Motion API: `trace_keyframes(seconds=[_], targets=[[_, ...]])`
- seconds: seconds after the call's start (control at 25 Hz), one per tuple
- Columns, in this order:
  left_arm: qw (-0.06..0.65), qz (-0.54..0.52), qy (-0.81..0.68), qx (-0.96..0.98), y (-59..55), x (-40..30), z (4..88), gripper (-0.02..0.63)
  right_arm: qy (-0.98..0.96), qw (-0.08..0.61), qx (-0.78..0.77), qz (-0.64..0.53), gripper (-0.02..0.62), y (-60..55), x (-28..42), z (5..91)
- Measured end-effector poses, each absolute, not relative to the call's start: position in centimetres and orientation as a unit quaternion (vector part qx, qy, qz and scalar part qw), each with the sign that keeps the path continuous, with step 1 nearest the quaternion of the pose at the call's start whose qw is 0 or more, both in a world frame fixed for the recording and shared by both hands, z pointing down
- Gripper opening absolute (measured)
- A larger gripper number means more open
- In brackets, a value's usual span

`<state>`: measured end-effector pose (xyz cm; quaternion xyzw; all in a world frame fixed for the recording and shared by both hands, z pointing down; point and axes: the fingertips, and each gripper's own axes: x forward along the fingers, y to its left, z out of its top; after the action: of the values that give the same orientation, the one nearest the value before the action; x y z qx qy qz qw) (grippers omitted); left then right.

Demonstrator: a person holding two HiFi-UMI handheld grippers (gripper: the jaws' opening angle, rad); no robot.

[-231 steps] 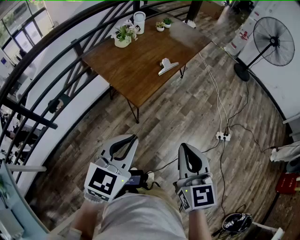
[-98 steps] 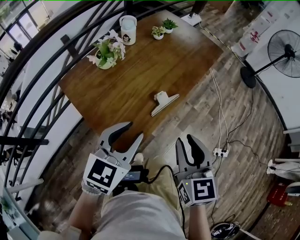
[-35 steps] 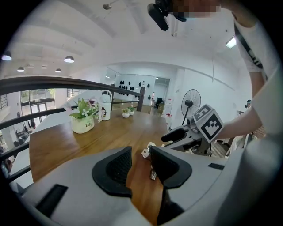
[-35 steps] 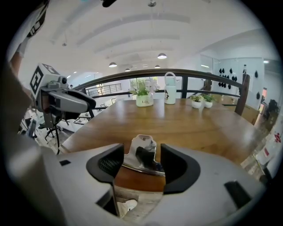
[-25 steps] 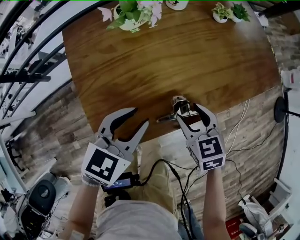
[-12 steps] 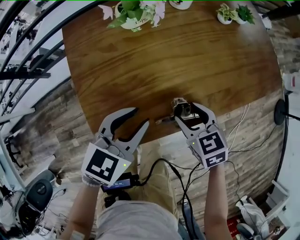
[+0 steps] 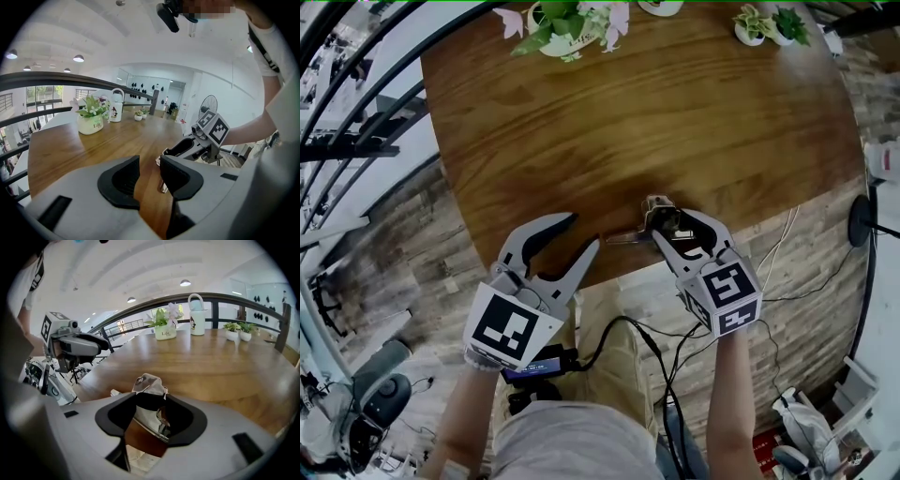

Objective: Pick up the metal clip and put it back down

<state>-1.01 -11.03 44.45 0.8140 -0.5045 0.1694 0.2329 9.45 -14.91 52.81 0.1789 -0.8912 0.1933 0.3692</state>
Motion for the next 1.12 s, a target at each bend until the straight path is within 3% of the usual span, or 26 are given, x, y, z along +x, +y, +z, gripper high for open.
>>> trace_keyframes(seconds=[1.12], targets=[[0.281,0.201,-0.480,0.807,-11.1,-0.8,50.2,0.141,-0.897,0.284,0.215,0.262,0.104,-14.1,9.4,51.4]])
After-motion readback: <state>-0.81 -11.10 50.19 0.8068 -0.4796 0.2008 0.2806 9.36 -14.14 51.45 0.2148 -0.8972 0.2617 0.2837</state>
